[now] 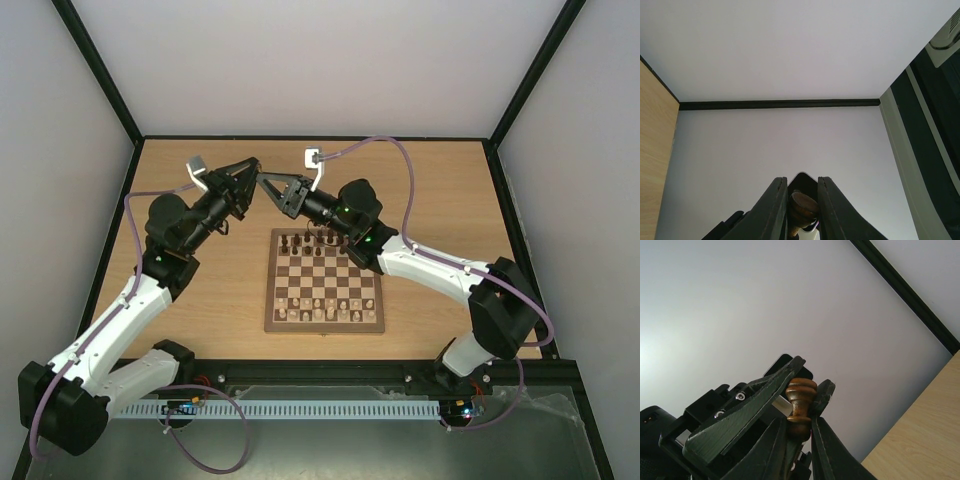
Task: Set up the chess pieces on the board
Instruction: Place the chess piece on the chessboard.
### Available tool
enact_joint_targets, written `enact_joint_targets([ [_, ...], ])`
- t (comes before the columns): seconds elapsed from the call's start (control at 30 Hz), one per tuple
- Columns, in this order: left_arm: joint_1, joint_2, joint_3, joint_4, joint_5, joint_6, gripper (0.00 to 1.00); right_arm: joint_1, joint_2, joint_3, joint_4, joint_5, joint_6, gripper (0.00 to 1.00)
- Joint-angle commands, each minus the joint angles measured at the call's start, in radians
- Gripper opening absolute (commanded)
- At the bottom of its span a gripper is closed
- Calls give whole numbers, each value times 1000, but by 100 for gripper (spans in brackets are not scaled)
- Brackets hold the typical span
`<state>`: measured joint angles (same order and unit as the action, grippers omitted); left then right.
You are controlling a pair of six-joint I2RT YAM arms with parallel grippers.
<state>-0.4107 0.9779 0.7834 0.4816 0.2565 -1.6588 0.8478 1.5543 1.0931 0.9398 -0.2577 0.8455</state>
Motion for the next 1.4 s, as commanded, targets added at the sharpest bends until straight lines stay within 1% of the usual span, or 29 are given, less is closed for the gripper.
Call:
enact_joint_targets([
  [0.0,-7,4,-13,26,-13,17,6,11,4,31,43,-1,-5,14],
  [0.27,-10,1,-14,-2,-11,37,8,10,-12,21,33,27,-19,13],
  [0.3,-10,0,-13,-9,-11,41,10,11,-16,20,29,30,-21,13],
  [0.33,-10,-2,-12,-16,-11,45,16,11,-18,20,24,32,-25,13],
  [0.4,-10,-7,-8,-30,-14,56,25,11,-25,20,10,38,-33,13],
  [0.47,-10,-14,-7,-45,-19,67,30,11,-35,22,-16,48,-45,12],
  [0.57,-10,-23,-7,-69,-29,81,37,11,-56,31,-79,77,-68,9],
  [0.73,12,-31,-6,-118,-21,117,56,11,-96,52,-214,90,-117,9],
  [0.8,40,-40,-3,-159,-8,144,60,11,-129,67,-305,102,-154,9],
  [0.9,94,-66,-5,-235,8,198,66,10,-177,123,-531,120,-234,9],
  [0.97,133,-84,-3,-280,26,244,69,10,-203,180,-697,144,-293,10],
  [1.03,172,-82,22,-339,57,306,72,8,-213,278,-901,164,-357,10],
  [1.1,201,-64,49,-398,94,379,73,8,-203,373,-1089,180,-401,10],
  [1.17,213,-42,65,-429,124,449,73,8,-177,470,-1279,202,-435,11],
  [1.2,216,-29,76,-471,130,487,73,7,-166,506,-1352,208,-449,11],
  [1.37,214,23,71,-511,176,618,73,5,-90,634,-1627,290,-456,11],
])
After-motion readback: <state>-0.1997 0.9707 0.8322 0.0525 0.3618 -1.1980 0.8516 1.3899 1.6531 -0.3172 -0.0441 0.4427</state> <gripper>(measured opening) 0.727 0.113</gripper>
